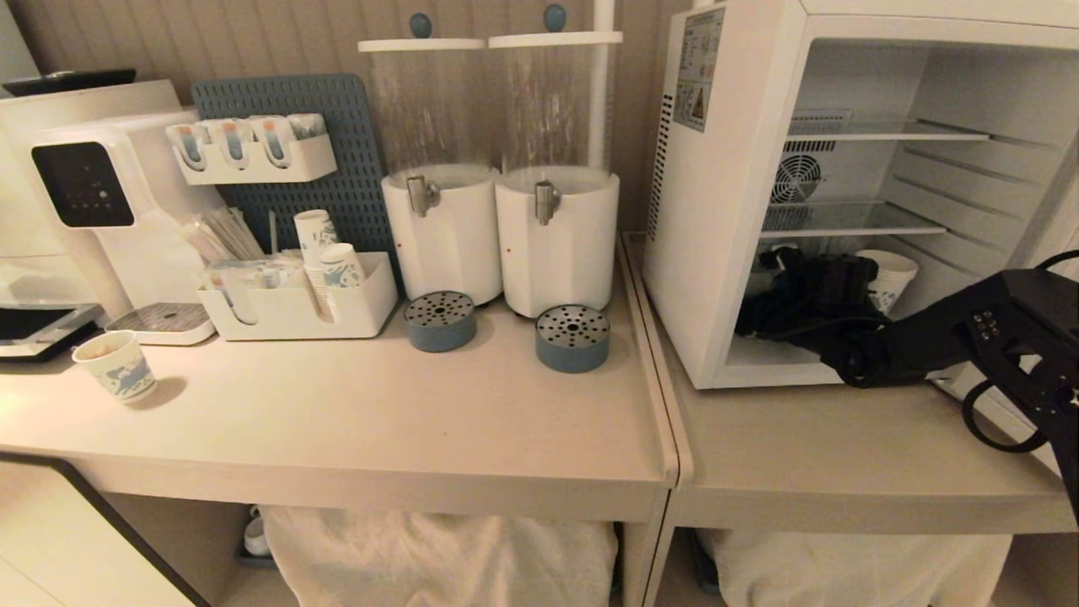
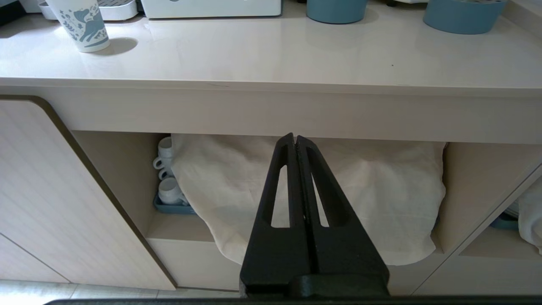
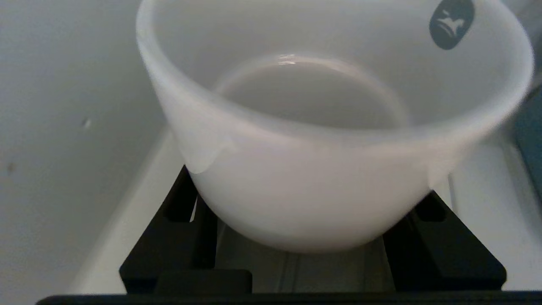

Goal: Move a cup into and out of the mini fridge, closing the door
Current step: Put the ceramic cup in the freezer

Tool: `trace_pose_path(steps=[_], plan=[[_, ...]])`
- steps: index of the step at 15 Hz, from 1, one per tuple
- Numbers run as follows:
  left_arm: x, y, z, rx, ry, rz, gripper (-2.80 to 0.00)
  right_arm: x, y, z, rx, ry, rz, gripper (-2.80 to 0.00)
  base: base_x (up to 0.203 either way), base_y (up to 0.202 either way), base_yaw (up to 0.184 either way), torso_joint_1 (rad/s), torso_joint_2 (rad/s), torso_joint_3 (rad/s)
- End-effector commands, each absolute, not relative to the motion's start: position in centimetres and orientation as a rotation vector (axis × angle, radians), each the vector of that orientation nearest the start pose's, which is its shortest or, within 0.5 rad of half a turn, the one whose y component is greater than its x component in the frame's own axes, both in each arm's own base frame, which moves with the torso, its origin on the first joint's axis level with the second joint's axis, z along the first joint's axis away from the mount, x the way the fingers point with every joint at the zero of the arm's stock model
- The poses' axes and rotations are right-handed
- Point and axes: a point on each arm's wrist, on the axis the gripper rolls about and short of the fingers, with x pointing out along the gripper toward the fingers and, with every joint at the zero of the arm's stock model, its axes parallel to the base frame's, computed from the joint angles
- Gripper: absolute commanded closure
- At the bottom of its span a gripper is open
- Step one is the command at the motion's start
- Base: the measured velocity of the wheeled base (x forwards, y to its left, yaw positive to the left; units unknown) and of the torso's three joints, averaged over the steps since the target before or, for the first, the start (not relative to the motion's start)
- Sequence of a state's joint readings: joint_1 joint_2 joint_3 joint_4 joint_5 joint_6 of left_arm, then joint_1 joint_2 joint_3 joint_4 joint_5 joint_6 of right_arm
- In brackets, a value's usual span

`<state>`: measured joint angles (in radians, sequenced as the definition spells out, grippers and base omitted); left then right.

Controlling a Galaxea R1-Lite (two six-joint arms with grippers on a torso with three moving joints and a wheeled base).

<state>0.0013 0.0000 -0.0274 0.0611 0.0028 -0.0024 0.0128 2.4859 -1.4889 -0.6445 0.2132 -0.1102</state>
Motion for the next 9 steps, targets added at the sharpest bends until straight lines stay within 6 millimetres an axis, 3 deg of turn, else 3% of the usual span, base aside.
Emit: trace_pose_path(steps=[1,5,9], plan=[[-2.5,0.0,7.7,-0.003,0.034,0.005,0.00,48.5,1.1,5.1,-0.050,0.336,0.255,0.00,0.000,0.000,0.000,0.000,0.00,0.000],[-2.5,0.0,7.7,-0.003,0.034,0.005,0.00,47.4,0.9,6.3,-0.037,0.338,0.281,0.00,0.000,0.000,0.000,0.000,0.00,0.000],[-2.5,0.0,7.7,-0.003,0.034,0.005,0.00,46.6,0.8,6.2,-0.031,0.356,0.292,0.00,0.000,0.000,0.000,0.000,0.00,0.000]])
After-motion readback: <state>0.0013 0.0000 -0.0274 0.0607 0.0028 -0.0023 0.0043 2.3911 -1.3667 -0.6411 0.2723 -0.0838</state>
